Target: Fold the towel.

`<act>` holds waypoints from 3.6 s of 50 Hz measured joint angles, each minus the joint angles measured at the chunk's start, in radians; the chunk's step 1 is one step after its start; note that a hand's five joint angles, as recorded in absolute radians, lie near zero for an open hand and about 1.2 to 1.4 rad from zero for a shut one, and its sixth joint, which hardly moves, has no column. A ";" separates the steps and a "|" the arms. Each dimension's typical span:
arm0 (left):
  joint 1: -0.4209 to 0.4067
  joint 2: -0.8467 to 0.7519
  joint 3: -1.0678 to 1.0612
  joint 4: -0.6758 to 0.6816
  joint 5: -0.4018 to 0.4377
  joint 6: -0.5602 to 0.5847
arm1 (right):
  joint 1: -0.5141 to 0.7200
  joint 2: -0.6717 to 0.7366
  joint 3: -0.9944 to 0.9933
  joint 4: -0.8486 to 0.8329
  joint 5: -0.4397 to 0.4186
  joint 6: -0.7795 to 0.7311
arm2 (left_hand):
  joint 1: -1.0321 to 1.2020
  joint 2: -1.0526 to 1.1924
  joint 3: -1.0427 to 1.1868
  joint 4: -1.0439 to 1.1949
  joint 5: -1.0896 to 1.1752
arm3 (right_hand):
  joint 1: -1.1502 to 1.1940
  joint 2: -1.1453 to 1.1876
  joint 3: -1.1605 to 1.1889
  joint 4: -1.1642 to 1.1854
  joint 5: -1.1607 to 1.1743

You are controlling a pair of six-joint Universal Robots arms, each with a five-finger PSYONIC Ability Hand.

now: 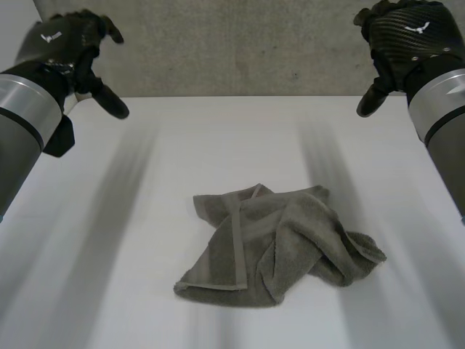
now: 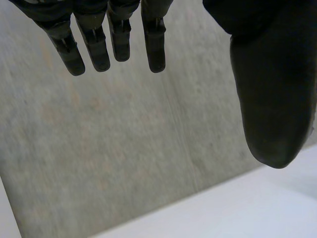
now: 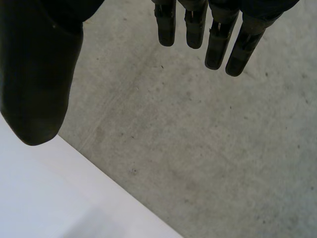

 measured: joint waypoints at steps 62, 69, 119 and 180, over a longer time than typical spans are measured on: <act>-0.199 -0.555 0.216 0.087 0.537 -0.009 | -0.200 0.087 0.547 -0.031 -0.278 0.299 | 0.000 0.000 0.000 0.000 0.000 | -0.004 0.000 -0.001 0.000 0.000; -0.249 -0.685 0.251 0.073 0.537 0.136 | -0.196 0.145 0.596 -0.109 -0.293 0.314 | 0.000 0.000 0.000 0.000 0.000 | -0.004 0.000 -0.001 0.000 0.000; -0.337 -0.845 0.374 -0.020 0.522 0.341 | -0.194 0.066 0.582 -0.046 -0.499 0.249 | 0.651 0.745 0.700 0.734 0.708 | 1.044 1.029 1.046 1.079 1.025; 0.027 -0.223 -0.379 0.349 0.345 0.199 | 0.256 0.223 0.314 -0.183 -0.094 -0.295 | 0.986 1.042 1.015 1.010 1.056 | 0.776 0.780 0.764 0.767 0.776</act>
